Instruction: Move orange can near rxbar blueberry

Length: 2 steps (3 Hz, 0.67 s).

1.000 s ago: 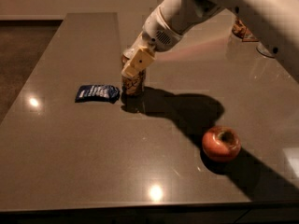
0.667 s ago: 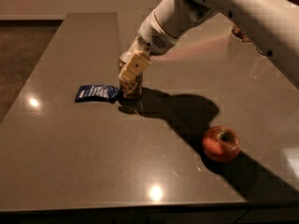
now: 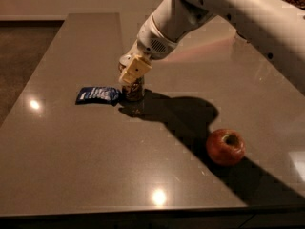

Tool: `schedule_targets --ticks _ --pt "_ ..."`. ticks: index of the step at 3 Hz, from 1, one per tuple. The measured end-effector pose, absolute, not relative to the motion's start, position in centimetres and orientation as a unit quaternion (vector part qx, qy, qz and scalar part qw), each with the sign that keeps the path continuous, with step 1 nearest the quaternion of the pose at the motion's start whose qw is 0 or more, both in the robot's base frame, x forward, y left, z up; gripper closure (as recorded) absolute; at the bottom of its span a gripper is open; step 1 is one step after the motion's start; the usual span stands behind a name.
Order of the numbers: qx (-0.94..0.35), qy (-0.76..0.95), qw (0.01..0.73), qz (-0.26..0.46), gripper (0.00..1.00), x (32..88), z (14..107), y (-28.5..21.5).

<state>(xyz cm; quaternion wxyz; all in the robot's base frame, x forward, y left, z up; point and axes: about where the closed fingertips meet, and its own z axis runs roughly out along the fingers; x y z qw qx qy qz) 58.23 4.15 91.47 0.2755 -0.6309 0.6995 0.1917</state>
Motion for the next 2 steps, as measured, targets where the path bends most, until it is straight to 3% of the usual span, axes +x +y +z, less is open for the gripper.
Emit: schedule_targets --ticks 1,2 --pt "-0.632 0.699 0.274 0.192 0.00 58.18 91.39 4.31" --pt "-0.632 0.699 0.274 0.192 0.00 58.18 91.39 4.31"
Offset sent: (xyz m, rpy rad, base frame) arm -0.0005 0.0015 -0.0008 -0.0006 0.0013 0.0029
